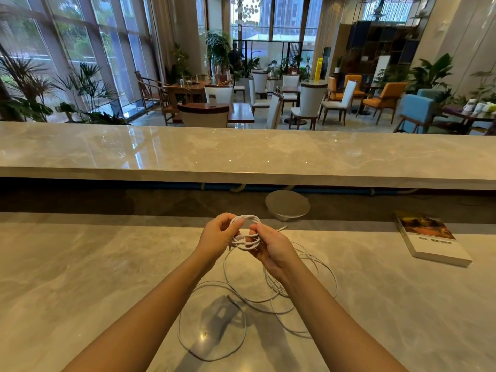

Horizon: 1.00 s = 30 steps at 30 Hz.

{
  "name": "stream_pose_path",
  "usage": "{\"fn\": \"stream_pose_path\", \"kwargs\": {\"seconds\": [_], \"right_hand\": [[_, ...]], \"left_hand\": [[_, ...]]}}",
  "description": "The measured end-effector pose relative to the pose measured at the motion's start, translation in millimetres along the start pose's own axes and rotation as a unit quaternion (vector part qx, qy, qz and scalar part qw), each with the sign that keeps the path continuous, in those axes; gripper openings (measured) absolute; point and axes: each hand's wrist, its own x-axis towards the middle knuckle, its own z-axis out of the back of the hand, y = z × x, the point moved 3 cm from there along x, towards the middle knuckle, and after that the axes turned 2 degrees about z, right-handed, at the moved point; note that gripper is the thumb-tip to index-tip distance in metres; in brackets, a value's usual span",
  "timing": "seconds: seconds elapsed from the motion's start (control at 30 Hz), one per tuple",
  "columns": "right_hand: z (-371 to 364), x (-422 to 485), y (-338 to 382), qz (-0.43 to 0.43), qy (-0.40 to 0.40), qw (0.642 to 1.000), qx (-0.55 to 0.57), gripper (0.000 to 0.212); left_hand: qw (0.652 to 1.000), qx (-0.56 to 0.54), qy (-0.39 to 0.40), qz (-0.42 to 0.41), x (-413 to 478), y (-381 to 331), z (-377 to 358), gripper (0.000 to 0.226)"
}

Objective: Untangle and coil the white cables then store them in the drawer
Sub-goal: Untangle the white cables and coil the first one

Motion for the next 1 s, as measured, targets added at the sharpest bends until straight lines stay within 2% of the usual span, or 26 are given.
{"fn": "stream_pose_path", "kwargs": {"seconds": [0.23, 0.3, 0.43, 0.5, 0.53, 0.63, 0.77, 0.83, 0.9, 1.0], "right_hand": [[-2.9, 13.5, -16.7, 0.117, -0.144, 0.98, -0.078, 0.027], [-4.1, 15.3, -19.7, 0.111, -0.136, 0.982, -0.075, 0.025], [-11.0, 19.0, -21.9, 0.049, -0.07, 0.996, 0.023, 0.02], [-10.2, 20.5, -22.8, 0.041, -0.042, 0.997, -0.041, 0.019], [-9.0, 21.5, -22.7, 0.047, -0.025, 0.993, -0.11, 0.019], [-4.8, 27.5, -22.2, 0.088, 0.008, 0.939, -0.333, 0.017], [-5.7, 37.0, -27.0, 0.133, 0.001, 0.898, -0.42, 0.015], [-9.3, 41.9, -33.6, 0.135, 0.001, 0.905, -0.404, 0.016], [-11.5, 46.5, -43.1, 0.104, 0.0, 0.929, -0.355, 0.017], [-13.9, 54.7, -59.9, 0.049, 0.001, 0.956, -0.289, 0.018]], "left_hand": [[0.99, 0.044, 0.078, 0.106, 1.3, 11.5, -1.1, 0.023], [0.989, 0.047, 0.074, 0.116, 1.9, 13.4, 1.6, 0.022], [0.99, 0.038, 0.065, 0.122, 5.7, 21.6, 8.1, 0.022], [0.99, 0.003, 0.057, 0.132, 6.8, 27.7, 10.8, 0.023], [0.988, -0.031, 0.047, 0.141, 7.0, 30.1, 12.3, 0.024], [0.979, -0.129, 0.017, 0.155, 6.9, 32.6, 17.9, 0.023], [0.956, -0.224, 0.034, 0.186, 9.1, 40.3, 21.0, 0.024], [0.938, -0.273, 0.024, 0.21, 9.2, 46.3, 25.4, 0.023], [0.924, -0.303, 0.018, 0.233, 8.6, 52.4, 32.3, 0.019], [0.928, -0.271, 0.034, 0.254, 8.8, 66.5, 44.5, 0.017]]}}
